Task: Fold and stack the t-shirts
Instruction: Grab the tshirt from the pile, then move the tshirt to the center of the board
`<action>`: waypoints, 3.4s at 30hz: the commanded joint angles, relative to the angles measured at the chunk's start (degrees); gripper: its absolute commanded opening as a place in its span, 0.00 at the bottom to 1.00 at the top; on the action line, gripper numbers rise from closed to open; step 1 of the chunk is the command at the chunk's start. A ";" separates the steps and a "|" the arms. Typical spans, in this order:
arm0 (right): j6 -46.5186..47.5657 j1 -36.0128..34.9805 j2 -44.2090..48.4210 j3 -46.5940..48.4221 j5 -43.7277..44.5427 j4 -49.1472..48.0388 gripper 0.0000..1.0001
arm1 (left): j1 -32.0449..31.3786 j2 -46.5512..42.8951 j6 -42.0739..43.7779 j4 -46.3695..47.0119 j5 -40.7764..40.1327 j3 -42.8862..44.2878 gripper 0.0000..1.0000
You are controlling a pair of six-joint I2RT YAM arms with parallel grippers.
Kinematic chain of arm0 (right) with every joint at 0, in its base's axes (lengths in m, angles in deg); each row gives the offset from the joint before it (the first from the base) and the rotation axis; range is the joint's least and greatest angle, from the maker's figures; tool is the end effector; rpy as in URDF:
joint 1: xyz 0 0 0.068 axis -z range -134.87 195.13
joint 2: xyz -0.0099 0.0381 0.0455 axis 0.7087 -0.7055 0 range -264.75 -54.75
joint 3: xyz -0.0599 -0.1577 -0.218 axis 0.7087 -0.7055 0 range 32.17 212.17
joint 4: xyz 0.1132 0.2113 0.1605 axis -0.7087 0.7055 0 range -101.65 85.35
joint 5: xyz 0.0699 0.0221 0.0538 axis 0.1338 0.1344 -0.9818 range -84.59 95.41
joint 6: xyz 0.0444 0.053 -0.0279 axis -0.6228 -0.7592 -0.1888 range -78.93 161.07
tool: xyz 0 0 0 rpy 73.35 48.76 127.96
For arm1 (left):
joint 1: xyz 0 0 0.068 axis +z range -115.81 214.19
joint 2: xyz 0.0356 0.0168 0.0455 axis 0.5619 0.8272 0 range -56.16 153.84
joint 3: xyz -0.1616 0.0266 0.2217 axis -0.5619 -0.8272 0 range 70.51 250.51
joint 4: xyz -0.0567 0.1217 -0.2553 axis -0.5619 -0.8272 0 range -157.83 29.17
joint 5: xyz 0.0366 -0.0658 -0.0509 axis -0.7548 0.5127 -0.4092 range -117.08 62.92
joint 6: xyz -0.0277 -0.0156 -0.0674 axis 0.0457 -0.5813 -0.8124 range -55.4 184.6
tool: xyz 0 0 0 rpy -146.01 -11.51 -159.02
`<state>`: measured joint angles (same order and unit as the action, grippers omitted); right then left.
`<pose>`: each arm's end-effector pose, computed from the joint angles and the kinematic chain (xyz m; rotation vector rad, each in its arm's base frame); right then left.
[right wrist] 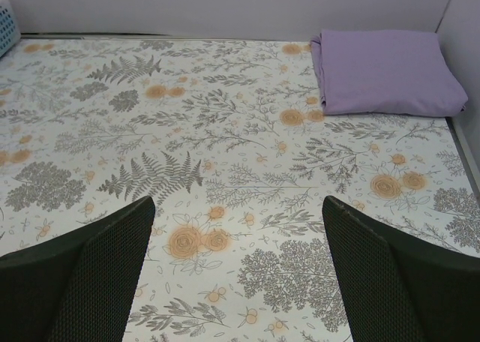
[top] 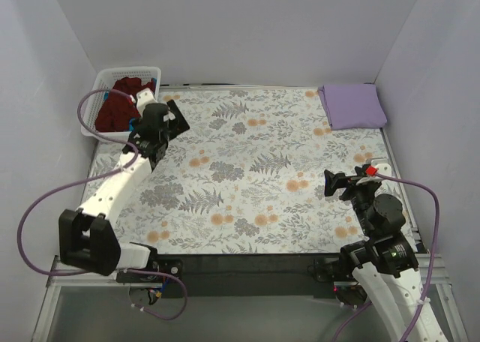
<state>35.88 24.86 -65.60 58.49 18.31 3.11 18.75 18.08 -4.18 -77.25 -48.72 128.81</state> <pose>0.1367 0.0356 0.2963 -0.0275 1.5610 0.1750 0.3327 -0.0679 0.2822 -1.1490 1.7917 -0.4806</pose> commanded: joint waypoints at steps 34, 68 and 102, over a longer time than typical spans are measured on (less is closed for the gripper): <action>2.73 -1.52 -8.66 -0.66 -5.70 -3.43 0.98 | 25.46 58.05 -6.20 15.54 9.96 48.49 0.22; 2.82 -1.52 -6.11 -0.31 -5.44 -2.90 0.98 | -7.05 27.55 -5.94 22.14 41.68 66.95 0.00; -4.83 -1.44 -32.21 12.78 -18.71 11.08 0.96 | -7.06 -20.45 3.38 4.82 4.86 -25.70 0.50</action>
<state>31.77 23.61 -97.12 68.85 -1.58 14.59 11.47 -3.43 -0.46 -71.52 -42.89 102.74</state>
